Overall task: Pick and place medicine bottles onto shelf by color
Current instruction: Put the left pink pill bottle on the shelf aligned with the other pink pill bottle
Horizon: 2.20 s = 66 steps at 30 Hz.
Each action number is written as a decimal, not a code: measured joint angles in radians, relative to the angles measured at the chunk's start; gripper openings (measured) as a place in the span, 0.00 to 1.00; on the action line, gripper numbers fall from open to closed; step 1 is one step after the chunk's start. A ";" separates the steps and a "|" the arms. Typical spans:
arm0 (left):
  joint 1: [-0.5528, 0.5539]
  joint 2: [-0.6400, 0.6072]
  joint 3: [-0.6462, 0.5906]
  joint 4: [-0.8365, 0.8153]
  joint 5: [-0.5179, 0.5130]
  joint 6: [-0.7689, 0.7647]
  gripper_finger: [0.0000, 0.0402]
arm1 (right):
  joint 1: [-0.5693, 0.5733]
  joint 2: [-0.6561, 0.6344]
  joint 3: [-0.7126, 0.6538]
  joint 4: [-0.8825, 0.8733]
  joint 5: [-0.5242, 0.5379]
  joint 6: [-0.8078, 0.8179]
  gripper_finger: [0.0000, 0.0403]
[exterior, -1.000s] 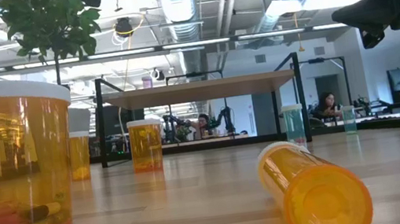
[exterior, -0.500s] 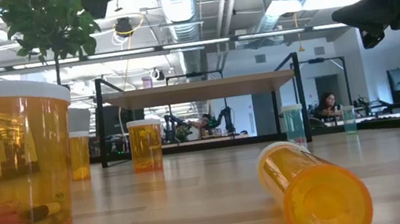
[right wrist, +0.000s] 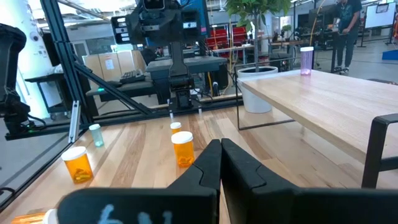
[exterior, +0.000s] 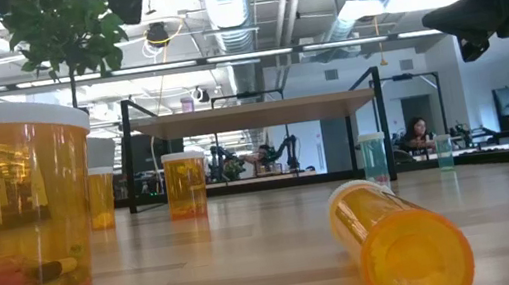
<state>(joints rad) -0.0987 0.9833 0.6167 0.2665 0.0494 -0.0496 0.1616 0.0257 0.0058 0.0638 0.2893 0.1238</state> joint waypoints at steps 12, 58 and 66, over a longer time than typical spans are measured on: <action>-0.097 -0.004 0.000 0.041 -0.009 -0.048 0.49 | 0.000 0.000 0.000 0.313 0.000 0.111 0.08; -0.157 -0.004 0.001 0.046 -0.168 0.003 0.49 | 0.752 1.197 0.776 -0.191 0.514 0.496 0.21; -0.157 -0.001 0.001 0.035 -0.169 0.000 0.49 | 0.745 1.324 0.841 -0.191 0.439 0.587 0.49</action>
<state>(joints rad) -0.2554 0.9822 0.6178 0.3010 -0.1200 -0.0495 0.9063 1.3502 0.8466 -0.1270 0.7279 0.7106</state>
